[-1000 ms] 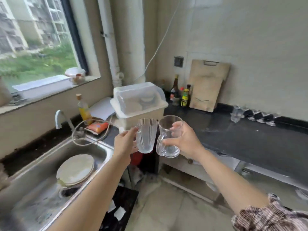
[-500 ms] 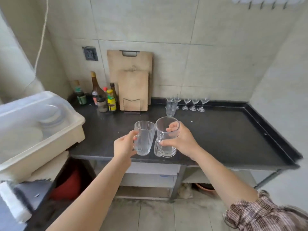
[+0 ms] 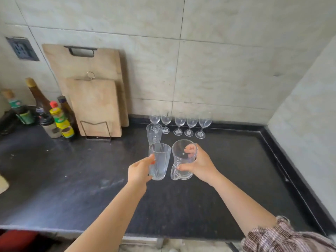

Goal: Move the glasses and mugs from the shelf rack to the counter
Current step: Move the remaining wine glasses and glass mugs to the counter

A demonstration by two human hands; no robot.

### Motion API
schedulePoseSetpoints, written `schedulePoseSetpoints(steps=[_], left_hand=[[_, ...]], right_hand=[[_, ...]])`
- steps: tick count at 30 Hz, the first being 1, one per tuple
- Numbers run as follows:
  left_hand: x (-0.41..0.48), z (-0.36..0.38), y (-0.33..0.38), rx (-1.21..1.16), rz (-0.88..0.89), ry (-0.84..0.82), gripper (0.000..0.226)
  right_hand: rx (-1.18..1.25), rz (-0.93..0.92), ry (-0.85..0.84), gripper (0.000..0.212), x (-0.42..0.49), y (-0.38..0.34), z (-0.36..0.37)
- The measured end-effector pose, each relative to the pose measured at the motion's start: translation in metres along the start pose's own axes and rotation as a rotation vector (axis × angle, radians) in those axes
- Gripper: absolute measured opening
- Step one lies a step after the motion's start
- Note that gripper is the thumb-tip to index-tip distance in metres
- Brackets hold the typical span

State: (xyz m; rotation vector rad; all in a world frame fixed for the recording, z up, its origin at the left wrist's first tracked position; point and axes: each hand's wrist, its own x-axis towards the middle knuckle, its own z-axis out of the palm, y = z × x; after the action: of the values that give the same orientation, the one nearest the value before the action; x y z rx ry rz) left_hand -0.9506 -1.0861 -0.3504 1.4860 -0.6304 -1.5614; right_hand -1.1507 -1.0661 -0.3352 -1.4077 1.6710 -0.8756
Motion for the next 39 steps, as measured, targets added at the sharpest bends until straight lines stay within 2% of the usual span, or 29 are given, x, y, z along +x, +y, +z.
schedulePoseSetpoints(steps=[6, 15, 19, 24, 39], left_hand=[[0.058, 0.072, -0.013, 0.029, -0.032, 0.031, 0.013], [0.114, 0.124, -0.016, 0.112, 0.058, 0.011, 0.026], [0.134, 0.135, -0.02, 0.119, 0.097, 0.035, 0.021], [0.149, 0.139, -0.026, 0.112, 0.136, 0.104, 0.024], [0.165, 0.142, -0.036, 0.033, 0.153, 0.076, 0.015]], right_hand=[[-0.042, 0.015, -0.056, 0.066, 0.086, 0.045, -0.047], [-0.051, 0.106, -0.103, 0.068, 0.177, 0.089, -0.062], [-0.048, 0.121, -0.115, 0.066, 0.204, 0.103, -0.06], [-0.045, 0.128, -0.15, 0.076, 0.226, 0.113, -0.057], [-0.077, 0.119, -0.286, 0.086, 0.251, 0.119, -0.057]])
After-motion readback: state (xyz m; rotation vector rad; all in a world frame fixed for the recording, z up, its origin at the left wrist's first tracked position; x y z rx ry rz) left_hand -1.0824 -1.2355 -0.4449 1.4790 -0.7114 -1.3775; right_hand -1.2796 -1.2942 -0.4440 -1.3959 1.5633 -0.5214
